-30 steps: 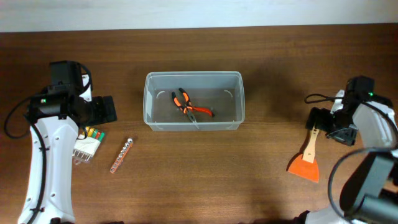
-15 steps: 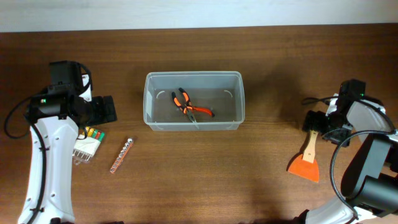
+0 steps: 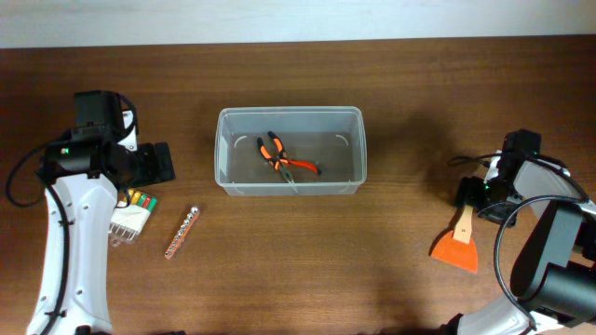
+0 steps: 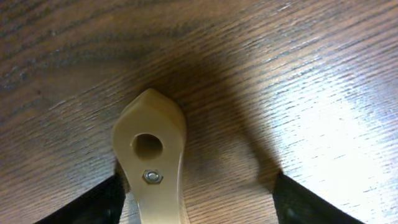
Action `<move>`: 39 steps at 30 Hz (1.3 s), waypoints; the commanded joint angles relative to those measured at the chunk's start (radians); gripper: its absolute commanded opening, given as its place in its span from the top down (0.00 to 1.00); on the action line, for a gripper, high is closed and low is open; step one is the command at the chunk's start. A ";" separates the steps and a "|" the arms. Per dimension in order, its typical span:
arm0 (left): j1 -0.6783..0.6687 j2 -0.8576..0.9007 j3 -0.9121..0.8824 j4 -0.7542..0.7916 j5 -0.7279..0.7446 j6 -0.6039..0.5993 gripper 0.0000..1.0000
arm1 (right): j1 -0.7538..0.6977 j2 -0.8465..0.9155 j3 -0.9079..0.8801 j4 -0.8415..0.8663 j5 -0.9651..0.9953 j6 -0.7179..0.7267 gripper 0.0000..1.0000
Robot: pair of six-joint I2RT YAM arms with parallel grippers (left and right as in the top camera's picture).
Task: Pack container
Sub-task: 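Lower and grasp the scraper's wooden handle with the right gripper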
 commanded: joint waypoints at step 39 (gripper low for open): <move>0.001 -0.002 -0.002 0.000 0.007 0.020 0.01 | -0.003 0.020 -0.032 -0.012 -0.093 0.008 0.90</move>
